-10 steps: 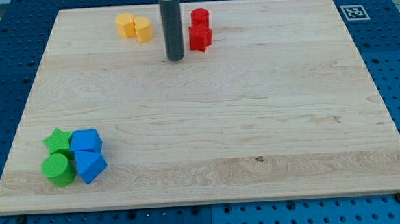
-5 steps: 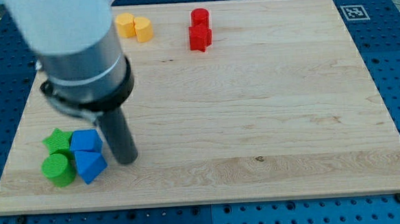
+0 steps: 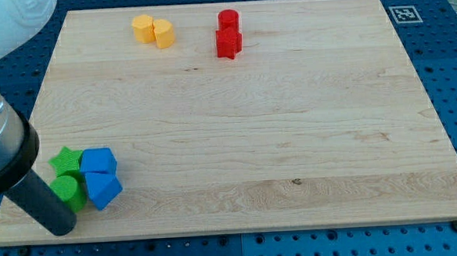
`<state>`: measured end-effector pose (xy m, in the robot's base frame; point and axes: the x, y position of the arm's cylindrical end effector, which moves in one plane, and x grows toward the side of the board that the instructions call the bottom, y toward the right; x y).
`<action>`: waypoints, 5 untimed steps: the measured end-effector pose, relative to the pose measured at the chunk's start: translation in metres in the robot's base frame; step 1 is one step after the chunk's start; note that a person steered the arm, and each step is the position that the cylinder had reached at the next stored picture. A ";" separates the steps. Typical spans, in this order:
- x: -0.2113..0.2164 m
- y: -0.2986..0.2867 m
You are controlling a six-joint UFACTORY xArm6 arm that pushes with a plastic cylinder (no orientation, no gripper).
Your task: Push green circle along with green star a bit up
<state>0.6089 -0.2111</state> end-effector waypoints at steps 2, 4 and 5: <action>-0.037 -0.009; -0.076 -0.025; -0.095 -0.030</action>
<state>0.5135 -0.2411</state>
